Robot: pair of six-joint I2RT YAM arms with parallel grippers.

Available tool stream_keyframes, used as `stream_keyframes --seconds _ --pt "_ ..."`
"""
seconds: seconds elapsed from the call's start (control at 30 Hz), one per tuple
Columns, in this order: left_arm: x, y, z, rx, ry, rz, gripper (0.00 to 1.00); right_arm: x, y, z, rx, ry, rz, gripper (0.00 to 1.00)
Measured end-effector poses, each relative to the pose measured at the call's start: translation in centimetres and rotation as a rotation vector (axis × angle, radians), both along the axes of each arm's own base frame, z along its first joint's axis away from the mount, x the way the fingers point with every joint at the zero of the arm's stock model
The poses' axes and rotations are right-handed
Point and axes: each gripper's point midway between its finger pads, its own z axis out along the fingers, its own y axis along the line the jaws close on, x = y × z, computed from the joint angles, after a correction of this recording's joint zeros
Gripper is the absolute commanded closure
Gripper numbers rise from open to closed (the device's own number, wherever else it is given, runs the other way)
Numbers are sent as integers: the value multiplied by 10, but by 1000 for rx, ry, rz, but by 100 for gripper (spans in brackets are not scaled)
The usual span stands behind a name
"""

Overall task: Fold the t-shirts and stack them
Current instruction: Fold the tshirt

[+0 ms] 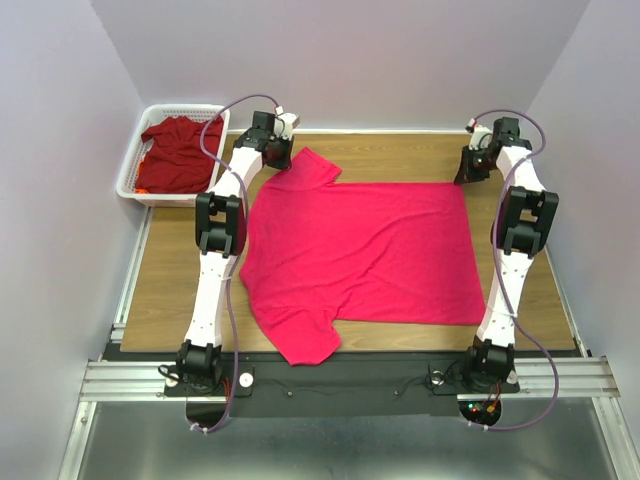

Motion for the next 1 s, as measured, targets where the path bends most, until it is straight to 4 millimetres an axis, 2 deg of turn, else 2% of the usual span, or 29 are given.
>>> stream_keyframes --seconds 0.2,0.33,0.47,0.73,0.83,1.0 --pt "1 5 2 -21 -6 -6 100 2 13 2 31 -2 20 99" --pt "-2 20 6 -28 3 7 100 1 23 3 45 4 37 99" --pt "-5 30 27 -33 -22 2 100 0 28 3 58 8 44 99" --pt "-12 36 100 -29 -155 -41 100 -1 30 5 67 10 50 99" --pt "-17 35 112 -23 -183 -64 100 -2 31 11 70 3 52 99" --pt "-25 33 108 -8 -176 -84 100 0 33 32 73 -33 61 99"
